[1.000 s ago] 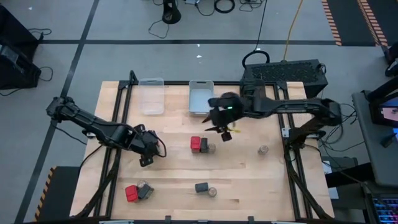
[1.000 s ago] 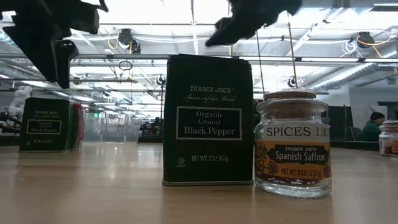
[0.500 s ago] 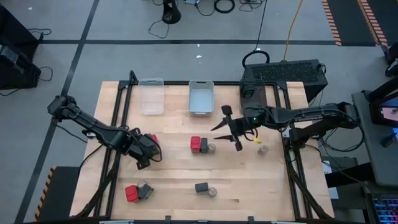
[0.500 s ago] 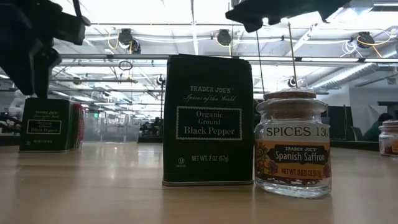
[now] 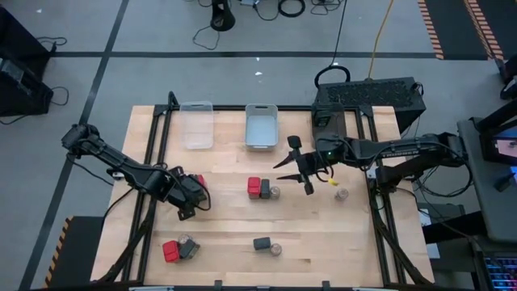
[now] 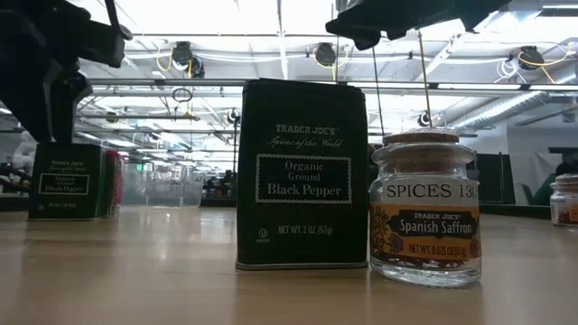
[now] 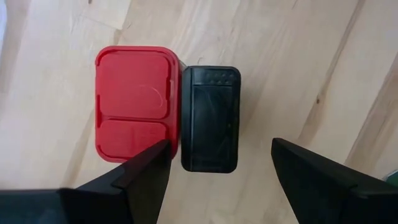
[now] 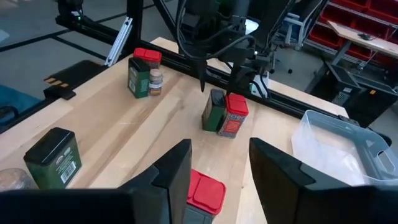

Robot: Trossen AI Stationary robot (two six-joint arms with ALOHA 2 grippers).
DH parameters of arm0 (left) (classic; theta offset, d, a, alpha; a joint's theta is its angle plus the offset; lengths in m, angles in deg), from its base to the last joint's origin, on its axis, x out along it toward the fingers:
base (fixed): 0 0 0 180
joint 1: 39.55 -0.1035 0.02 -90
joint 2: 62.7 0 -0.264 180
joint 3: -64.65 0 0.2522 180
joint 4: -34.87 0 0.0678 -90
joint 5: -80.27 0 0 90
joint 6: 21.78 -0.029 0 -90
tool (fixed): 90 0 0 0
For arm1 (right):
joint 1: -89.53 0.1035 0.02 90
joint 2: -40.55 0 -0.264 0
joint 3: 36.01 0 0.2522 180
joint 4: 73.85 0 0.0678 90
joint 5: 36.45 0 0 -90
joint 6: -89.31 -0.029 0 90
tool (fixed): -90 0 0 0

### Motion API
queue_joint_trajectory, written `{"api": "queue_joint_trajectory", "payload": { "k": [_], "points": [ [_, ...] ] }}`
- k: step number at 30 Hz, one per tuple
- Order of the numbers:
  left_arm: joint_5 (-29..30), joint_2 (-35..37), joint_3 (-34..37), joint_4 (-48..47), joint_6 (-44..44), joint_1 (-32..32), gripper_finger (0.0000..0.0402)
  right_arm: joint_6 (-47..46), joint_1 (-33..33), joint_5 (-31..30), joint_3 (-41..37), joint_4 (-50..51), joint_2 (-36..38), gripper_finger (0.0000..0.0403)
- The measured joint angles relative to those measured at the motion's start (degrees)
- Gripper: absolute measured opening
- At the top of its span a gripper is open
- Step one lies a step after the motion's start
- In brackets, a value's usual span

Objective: Sort spices by type
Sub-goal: Put the green seasoning can into the black bin

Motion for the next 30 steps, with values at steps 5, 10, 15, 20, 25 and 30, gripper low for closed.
{"api": "queue_joint_trajectory", "payload": {
  "k": [5,10,15,20,25,30],
  "points": [
    [0.4,-0.8,0.0,0.2,-0.4,0.0,0.0281,0.0,0.0,0.0,0.0,0.0,0.0,0.0144],
    [-0.7,-4.0,-0.3,2.2,-4.1,0.0,0.0281,0.3,0.0,0.0,0.0,0.0,0.0,0.0144],
    [-2.4,-7.1,0.2,2.6,-6.2,-0.1,0.0281,0.3,0.0,-0.1,0.0,0.0,0.0,0.0144],
    [-2.2,-8.4,0.1,2.4,-6.8,-0.1,0.0267,0.3,0.0,-0.1,0.0,-0.2,0.0,0.0143],
    [-1.6,-8.4,0.0,3.0,-7.5,-0.2,0.0233,0.3,0.0,-0.1,0.0,-0.2,0.0,0.0143],
    [-0.9,-8.4,0.0,3.9,-7.5,-0.2,0.0210,0.3,0.0,-0.1,0.0,-0.2,0.0,0.0143]
  ]
}}
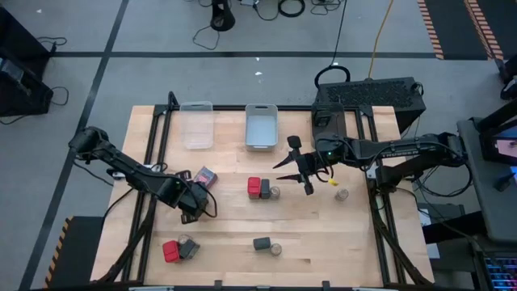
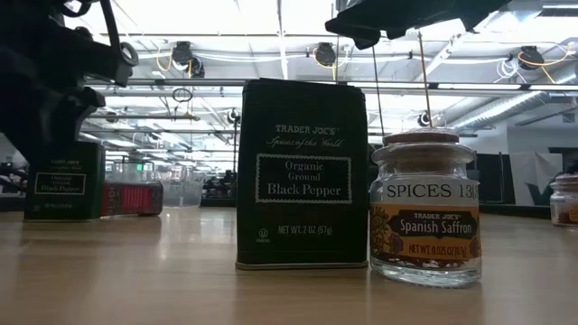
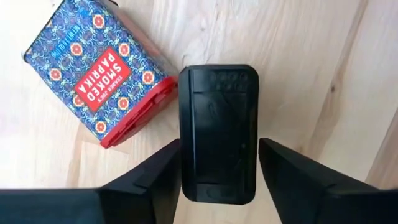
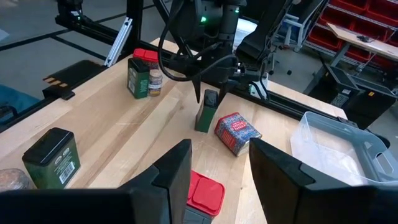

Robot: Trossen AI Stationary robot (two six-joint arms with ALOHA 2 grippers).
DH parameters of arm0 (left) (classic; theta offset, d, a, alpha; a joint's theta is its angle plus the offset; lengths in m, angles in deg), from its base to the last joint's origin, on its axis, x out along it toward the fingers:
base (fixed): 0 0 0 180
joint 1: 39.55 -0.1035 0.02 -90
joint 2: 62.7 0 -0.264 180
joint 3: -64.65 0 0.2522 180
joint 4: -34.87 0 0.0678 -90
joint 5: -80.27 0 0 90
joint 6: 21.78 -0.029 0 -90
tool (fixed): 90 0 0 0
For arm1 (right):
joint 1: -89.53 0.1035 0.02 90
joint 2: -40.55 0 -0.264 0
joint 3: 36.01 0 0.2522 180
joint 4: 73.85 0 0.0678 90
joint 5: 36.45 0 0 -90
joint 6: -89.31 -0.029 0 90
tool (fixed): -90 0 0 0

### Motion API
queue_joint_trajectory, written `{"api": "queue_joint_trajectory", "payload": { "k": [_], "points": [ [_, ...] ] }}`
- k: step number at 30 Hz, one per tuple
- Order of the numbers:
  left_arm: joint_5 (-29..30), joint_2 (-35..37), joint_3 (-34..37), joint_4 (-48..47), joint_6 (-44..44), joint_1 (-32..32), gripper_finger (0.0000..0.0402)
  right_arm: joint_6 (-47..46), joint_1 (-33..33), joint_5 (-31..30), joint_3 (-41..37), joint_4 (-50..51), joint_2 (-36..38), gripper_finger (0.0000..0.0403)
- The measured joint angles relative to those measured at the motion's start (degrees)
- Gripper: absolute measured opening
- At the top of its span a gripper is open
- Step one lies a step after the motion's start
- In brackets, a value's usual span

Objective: Sort spices by type
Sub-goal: Put the green seasoning can into the black bin

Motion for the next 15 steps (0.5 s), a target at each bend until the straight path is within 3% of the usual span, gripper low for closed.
{"api": "queue_joint_trajectory", "payload": {
  "k": [6,12,15],
  "points": [
    [0.0,0.0,0.0,0.2,0.0,0.0,0.0189,0.0,0.0,0.0,0.0,0.0,0.0,0.0143],
    [0.0,0.0,0.0,0.3,-0.4,0.0,0.0136,-0.4,0.0,0.0,0.0,0.4,-0.7,0.0143],
    [0.0,0.0,0.0,0.3,-0.5,0.0,0.0136,-0.4,0.0,0.0,0.0,-0.2,-1.9,0.0143]
  ]
}}
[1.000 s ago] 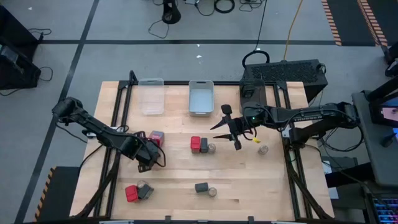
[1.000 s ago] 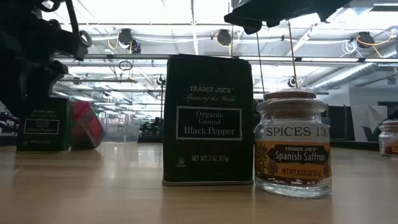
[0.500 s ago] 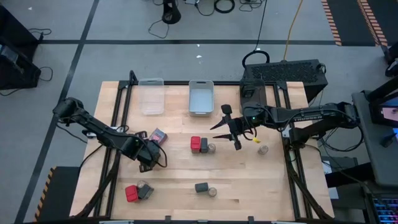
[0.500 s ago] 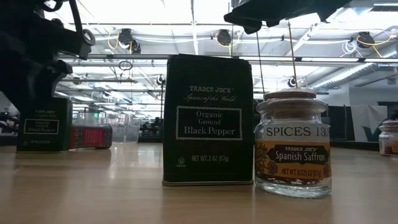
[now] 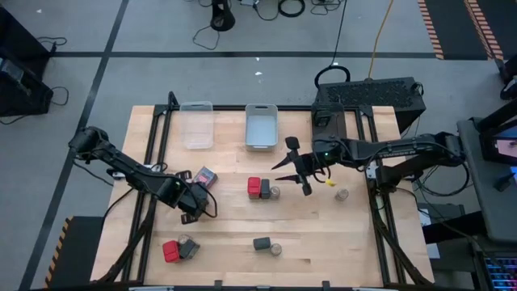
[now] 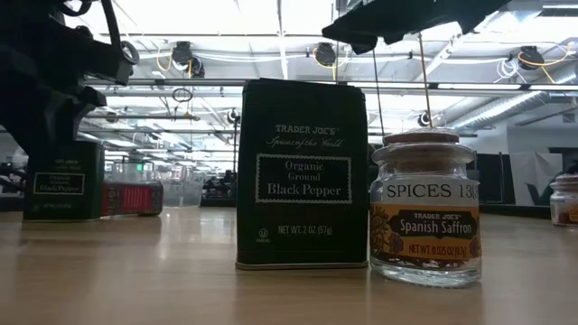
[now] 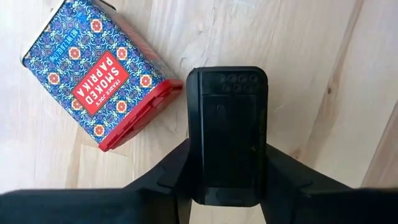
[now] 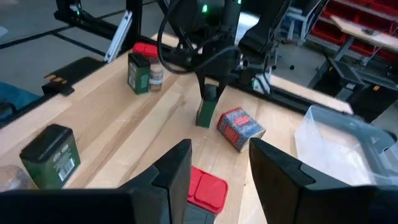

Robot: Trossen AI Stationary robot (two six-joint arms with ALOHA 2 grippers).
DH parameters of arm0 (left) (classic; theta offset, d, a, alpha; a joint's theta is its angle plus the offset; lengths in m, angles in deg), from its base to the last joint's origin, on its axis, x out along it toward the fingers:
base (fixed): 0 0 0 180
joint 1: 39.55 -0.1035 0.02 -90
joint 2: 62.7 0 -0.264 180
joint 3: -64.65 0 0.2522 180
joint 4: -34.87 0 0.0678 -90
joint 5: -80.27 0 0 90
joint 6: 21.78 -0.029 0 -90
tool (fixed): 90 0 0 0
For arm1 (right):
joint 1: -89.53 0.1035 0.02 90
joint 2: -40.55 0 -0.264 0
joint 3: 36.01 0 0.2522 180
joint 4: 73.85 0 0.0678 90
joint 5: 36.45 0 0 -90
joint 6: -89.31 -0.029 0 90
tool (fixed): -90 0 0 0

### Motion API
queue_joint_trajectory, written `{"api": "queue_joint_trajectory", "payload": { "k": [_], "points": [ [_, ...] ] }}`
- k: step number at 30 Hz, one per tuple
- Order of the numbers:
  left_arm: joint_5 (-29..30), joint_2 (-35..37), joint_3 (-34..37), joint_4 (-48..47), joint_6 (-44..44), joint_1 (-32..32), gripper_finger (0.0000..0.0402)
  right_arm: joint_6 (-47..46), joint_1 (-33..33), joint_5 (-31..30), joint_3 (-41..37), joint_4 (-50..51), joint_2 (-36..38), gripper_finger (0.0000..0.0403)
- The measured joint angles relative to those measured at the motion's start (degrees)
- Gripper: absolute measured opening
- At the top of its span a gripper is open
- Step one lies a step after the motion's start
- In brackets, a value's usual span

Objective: Sort spices by type
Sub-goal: Put the green seasoning can into the black bin

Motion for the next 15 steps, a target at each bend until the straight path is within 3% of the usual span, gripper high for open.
{"api": "queue_joint_trajectory", "payload": {
  "k": [8,15],
  "points": [
    [0.2,1.5,-5.7,-0.3,-7.1,-1.5,0.0136,-0.8,0.0,0.1,0.0,-6.3,-6.6,0.0143],
    [6.7,4.4,-12.6,6.4,-18.3,-4.6,0.0138,-7.3,0.0,0.2,2.0,-18.1,-13.2,0.0153]
  ]
}}
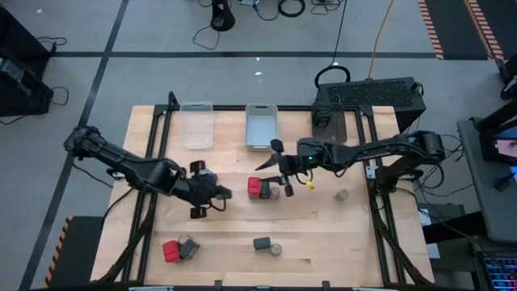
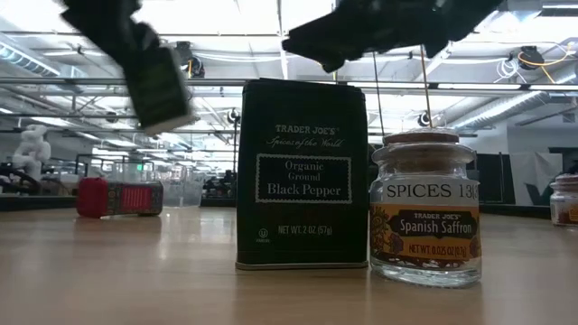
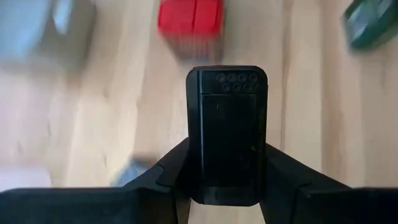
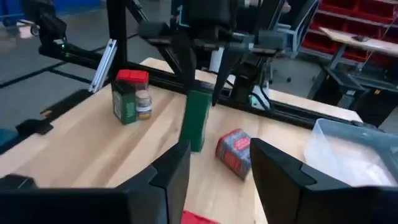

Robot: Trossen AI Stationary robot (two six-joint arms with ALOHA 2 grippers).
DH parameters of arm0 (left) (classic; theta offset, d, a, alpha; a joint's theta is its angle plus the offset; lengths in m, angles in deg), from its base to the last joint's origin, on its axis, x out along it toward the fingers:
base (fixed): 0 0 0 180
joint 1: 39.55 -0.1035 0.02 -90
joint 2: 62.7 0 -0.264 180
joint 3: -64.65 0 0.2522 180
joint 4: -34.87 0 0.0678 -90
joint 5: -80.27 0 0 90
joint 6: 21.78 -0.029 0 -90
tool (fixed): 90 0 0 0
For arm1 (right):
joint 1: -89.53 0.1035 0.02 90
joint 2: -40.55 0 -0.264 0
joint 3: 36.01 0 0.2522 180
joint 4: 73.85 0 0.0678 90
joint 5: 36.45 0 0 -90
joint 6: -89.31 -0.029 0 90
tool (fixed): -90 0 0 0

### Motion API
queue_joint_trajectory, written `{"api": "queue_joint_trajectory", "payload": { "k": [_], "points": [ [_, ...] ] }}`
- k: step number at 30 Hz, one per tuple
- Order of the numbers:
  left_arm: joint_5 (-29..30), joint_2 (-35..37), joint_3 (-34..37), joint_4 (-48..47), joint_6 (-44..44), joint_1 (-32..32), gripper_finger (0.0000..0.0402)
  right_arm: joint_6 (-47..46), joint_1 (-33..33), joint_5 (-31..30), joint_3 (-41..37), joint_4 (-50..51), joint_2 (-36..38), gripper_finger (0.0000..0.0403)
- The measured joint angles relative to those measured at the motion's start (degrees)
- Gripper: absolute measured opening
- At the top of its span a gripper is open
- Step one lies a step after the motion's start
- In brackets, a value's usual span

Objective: Sort spices by type
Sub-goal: Put the green seasoning can into the black bin

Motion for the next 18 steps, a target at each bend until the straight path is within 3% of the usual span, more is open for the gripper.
{"api": "queue_joint_trajectory", "payload": {
  "k": [3,11,18],
  "points": [
    [0.2,0.2,-0.9,4.0,-5.1,-1.7,0.0139,-3.8,0.0,0.2,4.0,2.7,-2.0,0.0174],
    [0.9,0.1,-1.1,6.8,-9.8,-6.2,0.0140,-5.3,1.0,0.2,20.3,23.4,-8.0,0.0263],
    [1.3,0.1,-1.1,10.7,-12.8,-7.6,0.0140,-4.5,1.3,-0.5,28.5,26.9,-14.6,0.0296]
  ]
}}
